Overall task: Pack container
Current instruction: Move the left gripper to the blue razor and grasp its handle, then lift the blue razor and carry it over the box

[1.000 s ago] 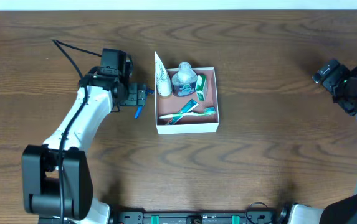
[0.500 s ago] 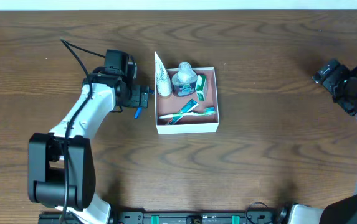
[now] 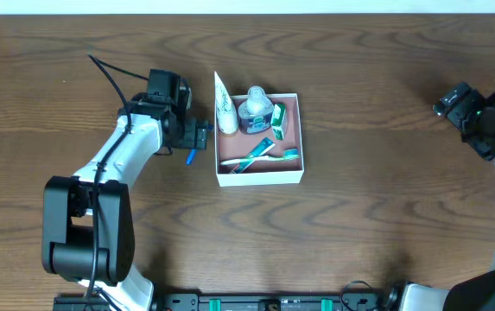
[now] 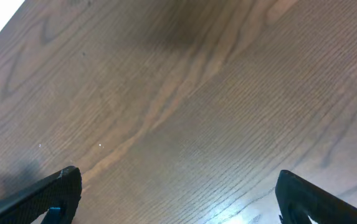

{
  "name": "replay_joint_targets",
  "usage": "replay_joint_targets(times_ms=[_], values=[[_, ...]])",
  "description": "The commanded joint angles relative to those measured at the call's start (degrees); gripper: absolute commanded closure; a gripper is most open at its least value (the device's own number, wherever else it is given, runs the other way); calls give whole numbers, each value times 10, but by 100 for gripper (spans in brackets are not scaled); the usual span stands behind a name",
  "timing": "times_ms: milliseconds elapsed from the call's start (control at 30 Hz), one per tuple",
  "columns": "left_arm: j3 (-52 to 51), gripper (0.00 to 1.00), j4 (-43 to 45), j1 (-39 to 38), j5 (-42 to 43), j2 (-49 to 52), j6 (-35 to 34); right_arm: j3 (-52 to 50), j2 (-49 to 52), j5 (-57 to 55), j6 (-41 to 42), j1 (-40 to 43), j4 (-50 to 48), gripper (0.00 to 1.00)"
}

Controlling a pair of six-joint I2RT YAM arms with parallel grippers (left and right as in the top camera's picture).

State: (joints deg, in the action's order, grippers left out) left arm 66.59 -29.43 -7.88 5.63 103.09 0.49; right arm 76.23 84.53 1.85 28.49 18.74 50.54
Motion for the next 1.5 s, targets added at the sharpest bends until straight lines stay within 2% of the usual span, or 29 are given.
replay_joint_targets(times_ms=[0,733,800,933,967,1133,1167,1267,1467], values=[[-5,2,9,2,0,7,10,6,-2,-3,6,3,1,1],[-8,2,29,2,-1,84,10,6,-2,-4,6,3,1,1],[-8,14,30,2,-3,85,10,6,-2,-4,6,3,0,1],[-8,55,31,2,-3,85,10,6,-2,-4,6,3,1,1],[-8,62,30,2,-3,85,10,6,-2,-3,6,3,1,1],[-8,81,30,2,-2,85,10,6,-2,-4,6,3,1,1],[-8,89,29,2,-2,85,9,6,-2,-4,6,3,1,1],[-8,94,24,2,-2,84,4,6,-2,-3,6,3,1,1],[8,94,-15,2,-2,56,-5,6,-2,-3,6,3,0,1]])
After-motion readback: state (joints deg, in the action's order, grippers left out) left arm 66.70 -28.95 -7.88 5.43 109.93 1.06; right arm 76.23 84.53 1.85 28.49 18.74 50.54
